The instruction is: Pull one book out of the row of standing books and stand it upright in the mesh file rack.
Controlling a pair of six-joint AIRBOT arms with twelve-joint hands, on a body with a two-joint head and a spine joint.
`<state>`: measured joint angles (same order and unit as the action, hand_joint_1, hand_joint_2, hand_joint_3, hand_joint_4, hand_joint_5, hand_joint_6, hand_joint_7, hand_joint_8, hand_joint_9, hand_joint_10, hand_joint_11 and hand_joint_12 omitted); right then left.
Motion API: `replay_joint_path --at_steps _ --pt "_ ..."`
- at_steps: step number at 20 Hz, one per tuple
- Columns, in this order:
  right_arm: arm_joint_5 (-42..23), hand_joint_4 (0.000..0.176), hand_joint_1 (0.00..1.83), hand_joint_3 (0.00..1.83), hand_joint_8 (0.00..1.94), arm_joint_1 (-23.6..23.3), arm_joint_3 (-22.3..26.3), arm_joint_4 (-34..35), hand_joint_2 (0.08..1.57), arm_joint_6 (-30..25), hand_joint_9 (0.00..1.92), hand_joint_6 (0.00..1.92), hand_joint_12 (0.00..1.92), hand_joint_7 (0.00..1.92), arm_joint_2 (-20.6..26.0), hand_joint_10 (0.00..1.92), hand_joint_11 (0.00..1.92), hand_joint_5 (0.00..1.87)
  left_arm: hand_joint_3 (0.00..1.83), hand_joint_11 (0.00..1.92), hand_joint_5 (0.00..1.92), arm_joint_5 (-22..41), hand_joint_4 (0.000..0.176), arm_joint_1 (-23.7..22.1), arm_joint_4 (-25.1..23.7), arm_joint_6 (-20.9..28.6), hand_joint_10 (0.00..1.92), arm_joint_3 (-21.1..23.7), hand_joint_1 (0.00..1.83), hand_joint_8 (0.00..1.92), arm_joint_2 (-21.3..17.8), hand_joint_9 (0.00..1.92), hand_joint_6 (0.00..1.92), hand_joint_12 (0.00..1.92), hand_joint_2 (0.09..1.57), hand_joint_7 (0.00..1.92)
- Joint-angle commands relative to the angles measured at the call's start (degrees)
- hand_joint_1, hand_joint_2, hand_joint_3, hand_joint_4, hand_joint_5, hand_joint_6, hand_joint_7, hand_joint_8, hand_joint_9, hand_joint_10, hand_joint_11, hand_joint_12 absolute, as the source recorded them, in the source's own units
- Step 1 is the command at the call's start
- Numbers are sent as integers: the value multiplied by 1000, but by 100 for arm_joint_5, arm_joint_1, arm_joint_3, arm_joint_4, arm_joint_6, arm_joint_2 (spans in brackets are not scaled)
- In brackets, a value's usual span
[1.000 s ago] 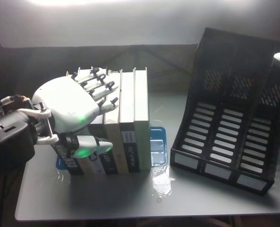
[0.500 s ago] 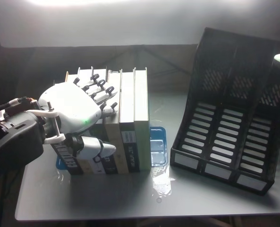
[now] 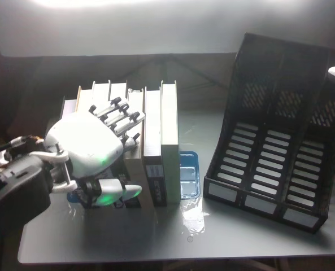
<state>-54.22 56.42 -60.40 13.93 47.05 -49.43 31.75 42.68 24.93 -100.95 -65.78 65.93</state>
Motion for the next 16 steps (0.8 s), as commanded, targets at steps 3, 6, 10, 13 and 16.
replay_joint_path --at_steps 3,6,10,13,16 --pt "-686 0 439 2 0 9 -23 111 1422 -2 0 0 270 0 11 0 0 1 5 0 630 419 0 207 -22 -40 0 174 68 0 -68 0 39 0 1214 0" --pt "-689 0 433 2 0 25 -21 127 1425 -2 0 0 2 0 7 0 0 0 1 0 616 550 0 338 -24 -38 0 301 70 0 -73 0 24 0 1209 0" --pt "-691 0 401 1 0 36 -16 140 1422 -2 0 0 5 0 4 0 9 0 3 0 620 837 0 576 -80 88 0 518 44 0 -118 0 15 0 1211 0" --pt "-691 0 408 1 0 57 -13 158 1425 -2 0 0 0 0 2 0 0 0 5 0 628 1096 0 771 -89 101 0 702 54 0 -155 0 15 0 1217 0" --pt "-691 0 408 1 0 71 -9 175 1426 -2 0 0 0 0 2 0 0 0 5 0 639 1257 0 877 -199 101 0 880 29 2 -239 0 17 0 1222 7"
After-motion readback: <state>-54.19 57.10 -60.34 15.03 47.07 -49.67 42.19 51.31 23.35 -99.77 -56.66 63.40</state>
